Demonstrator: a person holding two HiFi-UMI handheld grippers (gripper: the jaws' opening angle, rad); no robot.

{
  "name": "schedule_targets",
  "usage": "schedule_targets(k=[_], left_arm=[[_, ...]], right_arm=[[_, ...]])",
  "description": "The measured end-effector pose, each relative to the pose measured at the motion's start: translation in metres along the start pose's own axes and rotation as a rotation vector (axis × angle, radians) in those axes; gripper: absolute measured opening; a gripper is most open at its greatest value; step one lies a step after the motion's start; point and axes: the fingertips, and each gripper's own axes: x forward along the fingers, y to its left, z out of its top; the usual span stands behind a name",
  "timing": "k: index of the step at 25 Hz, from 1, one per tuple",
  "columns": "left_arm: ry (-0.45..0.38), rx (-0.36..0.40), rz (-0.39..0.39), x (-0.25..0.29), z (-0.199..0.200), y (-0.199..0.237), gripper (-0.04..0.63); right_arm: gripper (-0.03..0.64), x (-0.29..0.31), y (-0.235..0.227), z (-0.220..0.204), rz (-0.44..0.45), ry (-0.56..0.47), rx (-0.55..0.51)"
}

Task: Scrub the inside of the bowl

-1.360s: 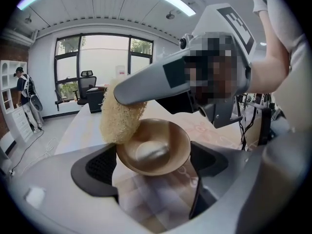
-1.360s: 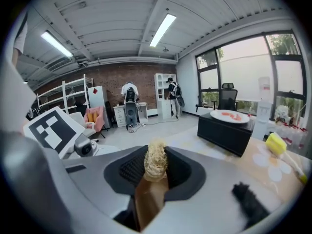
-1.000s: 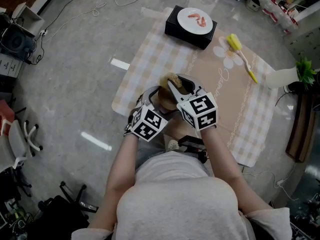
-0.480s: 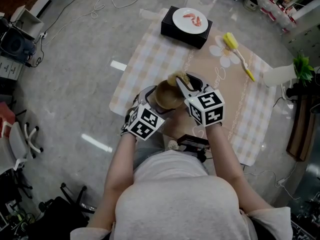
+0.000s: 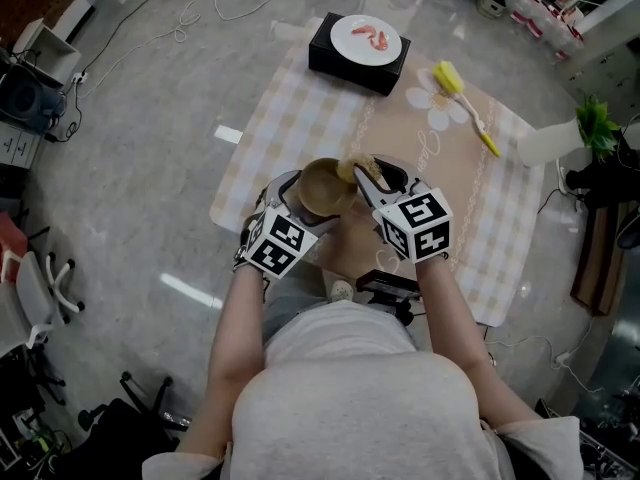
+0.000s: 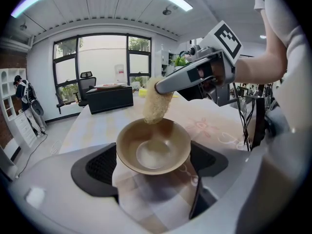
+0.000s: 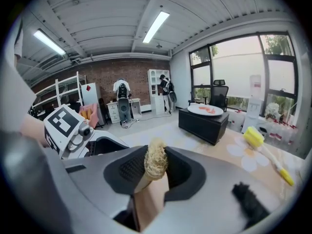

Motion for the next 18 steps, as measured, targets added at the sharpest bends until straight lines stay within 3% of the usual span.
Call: schedule_targets(k=[8, 18], left_arm=[[0.005, -0.002, 0.0, 0.0, 0.0, -0.001, 0.485], [0.013, 0.005, -0.004, 0.001, 0.0, -0.001, 0.488]], right_arm=[[0.099, -0.017, 0.01, -0.012, 0.047, 0.04, 0.001], [0.098, -0.021, 0.044, -0.024, 0.216, 0.094, 0.017]])
